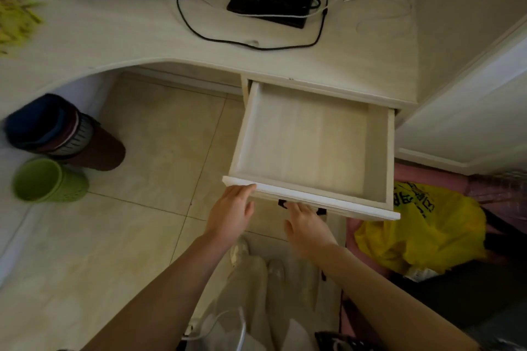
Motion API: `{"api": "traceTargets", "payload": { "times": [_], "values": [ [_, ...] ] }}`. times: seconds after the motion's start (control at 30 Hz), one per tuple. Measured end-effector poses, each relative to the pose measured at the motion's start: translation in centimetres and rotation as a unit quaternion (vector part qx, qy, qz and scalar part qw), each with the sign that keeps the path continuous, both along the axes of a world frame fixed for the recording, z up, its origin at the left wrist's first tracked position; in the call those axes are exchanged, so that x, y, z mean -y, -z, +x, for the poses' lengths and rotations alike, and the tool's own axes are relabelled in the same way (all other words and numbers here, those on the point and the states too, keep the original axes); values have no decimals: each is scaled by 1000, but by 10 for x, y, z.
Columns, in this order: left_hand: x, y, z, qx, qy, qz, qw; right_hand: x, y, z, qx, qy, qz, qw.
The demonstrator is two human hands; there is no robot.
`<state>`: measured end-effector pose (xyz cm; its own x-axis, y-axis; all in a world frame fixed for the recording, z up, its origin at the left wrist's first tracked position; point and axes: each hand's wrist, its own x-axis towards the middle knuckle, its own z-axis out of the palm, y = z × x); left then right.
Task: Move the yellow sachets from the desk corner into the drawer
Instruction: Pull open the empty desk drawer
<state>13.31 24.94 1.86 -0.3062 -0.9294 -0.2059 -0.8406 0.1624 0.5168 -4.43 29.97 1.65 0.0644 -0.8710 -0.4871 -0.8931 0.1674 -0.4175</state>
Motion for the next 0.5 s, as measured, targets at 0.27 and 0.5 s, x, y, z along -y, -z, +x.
{"api": "traceTargets", "payload": {
  "times": [0.27,0.5],
  "values": [
    [-26,-33,80,-33,-164,17,986,32,-44,71,26,-83,-56,995],
    [-27,-46,165,-48,-324,30,944,70,-58,173,32,-151,-40,987]
  ]
}}
